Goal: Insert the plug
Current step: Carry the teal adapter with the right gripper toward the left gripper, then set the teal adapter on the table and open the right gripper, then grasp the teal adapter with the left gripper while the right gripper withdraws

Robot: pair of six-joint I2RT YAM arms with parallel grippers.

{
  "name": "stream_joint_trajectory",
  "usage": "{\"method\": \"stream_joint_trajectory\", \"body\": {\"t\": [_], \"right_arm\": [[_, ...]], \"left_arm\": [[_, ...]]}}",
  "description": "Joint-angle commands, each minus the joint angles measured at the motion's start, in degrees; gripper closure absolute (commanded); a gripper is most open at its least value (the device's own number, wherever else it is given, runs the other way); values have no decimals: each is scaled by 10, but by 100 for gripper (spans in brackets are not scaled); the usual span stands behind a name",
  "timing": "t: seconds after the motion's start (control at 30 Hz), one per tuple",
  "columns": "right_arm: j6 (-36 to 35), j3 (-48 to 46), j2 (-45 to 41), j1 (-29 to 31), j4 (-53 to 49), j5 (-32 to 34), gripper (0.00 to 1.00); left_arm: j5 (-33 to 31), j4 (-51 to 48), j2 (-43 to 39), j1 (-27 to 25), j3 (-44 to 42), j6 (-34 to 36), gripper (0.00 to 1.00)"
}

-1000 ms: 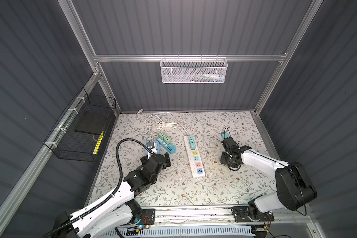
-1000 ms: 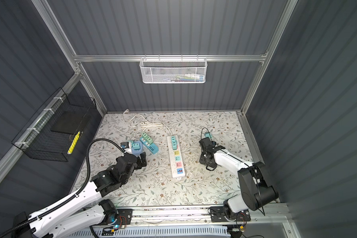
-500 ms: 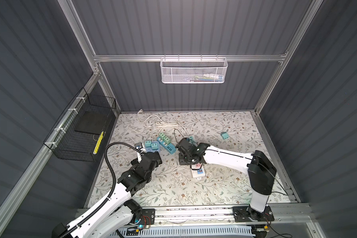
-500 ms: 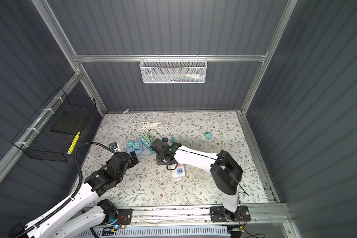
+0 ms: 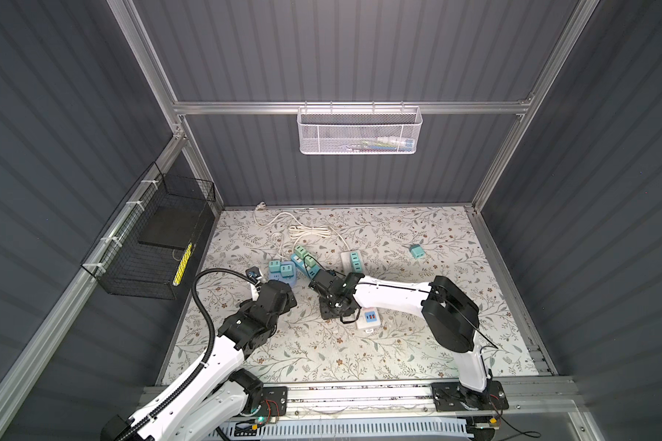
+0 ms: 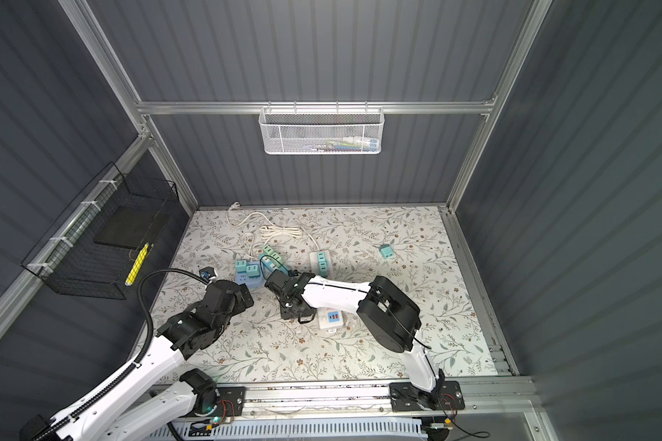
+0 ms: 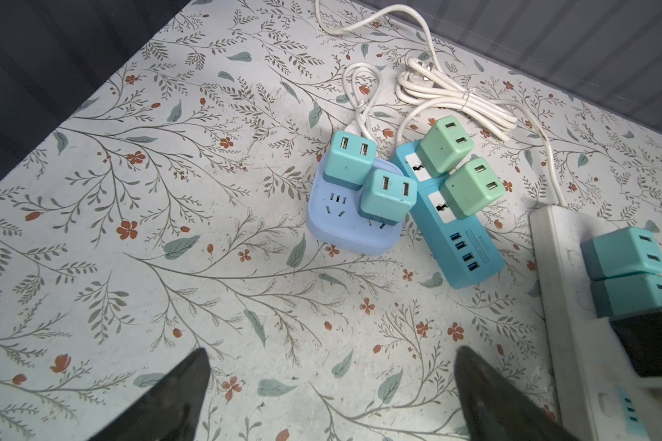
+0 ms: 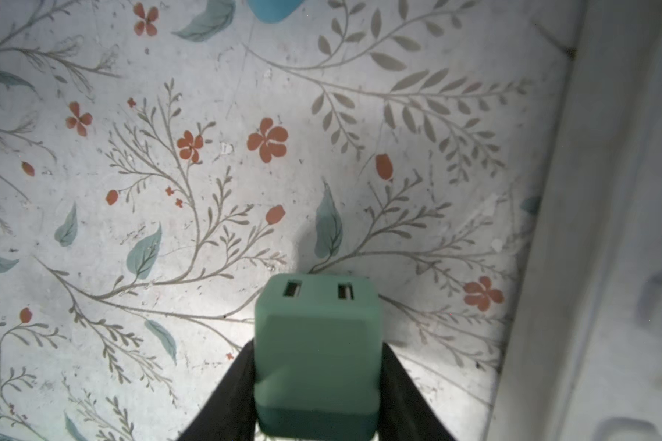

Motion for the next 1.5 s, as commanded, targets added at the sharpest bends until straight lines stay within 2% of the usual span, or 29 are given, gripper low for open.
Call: {"method": "stream_joint_trajectory", "body": {"t": [0.0, 0.07, 0.23, 0.3, 0.63, 0.77, 0.9, 1.0, 1.07, 1.13, 1.2, 1.23, 1.4, 1.47], "right_arm": [[10, -10, 14, -2, -4, -7, 61], [12, -19, 10, -3, 5, -11, 57], [10, -20, 0, -6, 14, -46, 34], [16, -25, -12, -7, 17, -58, 30], [46, -66, -58, -22, 126, -191, 30], [56, -85, -75, -36, 163, -207, 32], [30, -108, -121, -48, 144, -160, 33], [-31, -102, -160, -49, 94, -91, 30], [-69, -92, -181, -49, 54, -21, 27], [-99, -88, -203, -50, 27, 62, 18], [-116, -98, -222, -53, 23, 140, 2], [-118, -104, -232, -53, 26, 173, 1], [-240, -163, -268, -57, 139, 208, 1], [-231, -160, -274, -74, 130, 190, 5]], "left_arm": [[13, 21, -4, 4, -9, 16, 0], [17, 25, -6, 4, -13, 21, 0], [26, 25, -1, 4, -11, 23, 0], [28, 22, -2, 4, -11, 22, 0], [16, 4, -15, 3, -5, 14, 0], [23, 5, -11, 4, -4, 10, 0], [56, 25, 7, 4, -1, 29, 0], [79, 38, 35, 4, 6, 47, 0], [88, 43, 54, 4, 18, 60, 1], [94, 46, 75, 4, 34, 72, 1], [113, 50, 98, 4, 49, 92, 3], [127, 55, 109, 4, 55, 102, 5], [220, 70, 174, 3, 79, 137, 12], [239, 63, 199, 2, 87, 147, 14]]}}
